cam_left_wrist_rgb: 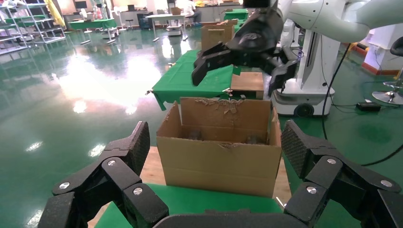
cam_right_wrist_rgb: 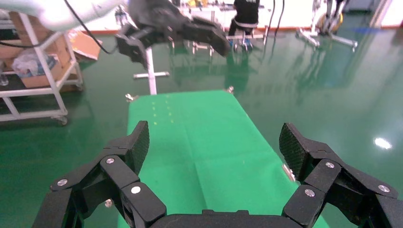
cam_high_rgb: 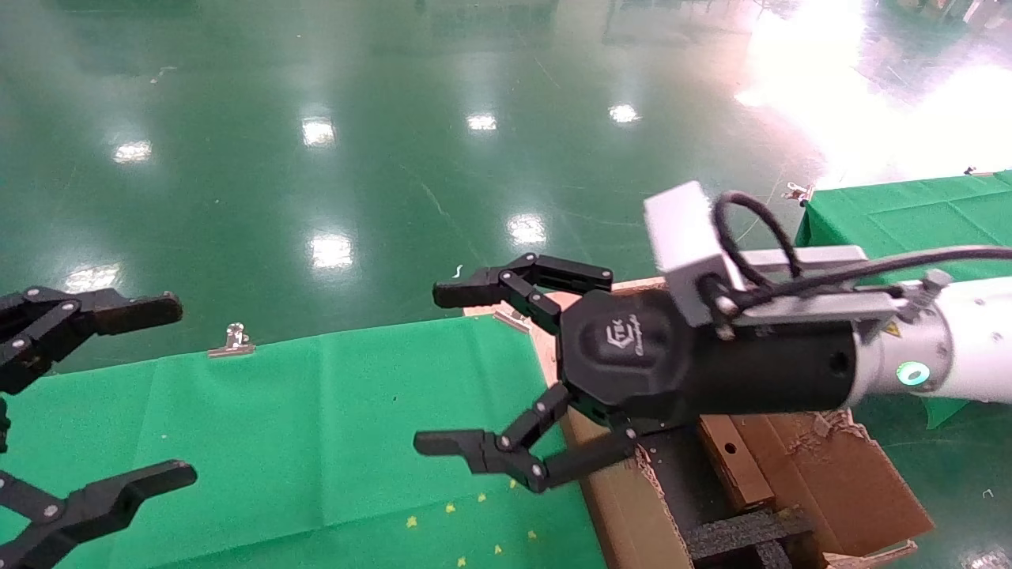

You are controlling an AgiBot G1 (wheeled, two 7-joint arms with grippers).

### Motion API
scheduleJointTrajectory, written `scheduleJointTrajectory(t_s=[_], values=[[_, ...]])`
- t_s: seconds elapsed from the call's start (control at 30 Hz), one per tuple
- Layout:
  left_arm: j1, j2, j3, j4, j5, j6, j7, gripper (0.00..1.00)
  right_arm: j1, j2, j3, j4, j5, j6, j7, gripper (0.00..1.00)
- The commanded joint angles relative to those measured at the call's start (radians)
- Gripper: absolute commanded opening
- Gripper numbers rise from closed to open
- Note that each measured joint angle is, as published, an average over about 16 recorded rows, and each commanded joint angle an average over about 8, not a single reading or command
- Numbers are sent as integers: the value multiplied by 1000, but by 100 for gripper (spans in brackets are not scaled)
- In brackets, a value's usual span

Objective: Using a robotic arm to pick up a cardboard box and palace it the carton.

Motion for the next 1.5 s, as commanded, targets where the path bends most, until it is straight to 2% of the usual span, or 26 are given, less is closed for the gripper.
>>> scheduleJointTrajectory(t_s=[0.03,0.33,1.5], values=[[0,0,0,0,0,0,0,100,-29,-6,43,4,10,-22,-16,100],[0,0,0,0,0,0,0,100,-92,-20,136,13,30,-67,-44,100],[0,0,0,0,0,0,0,100,-68,-15,100,10,22,-50,-36,100]])
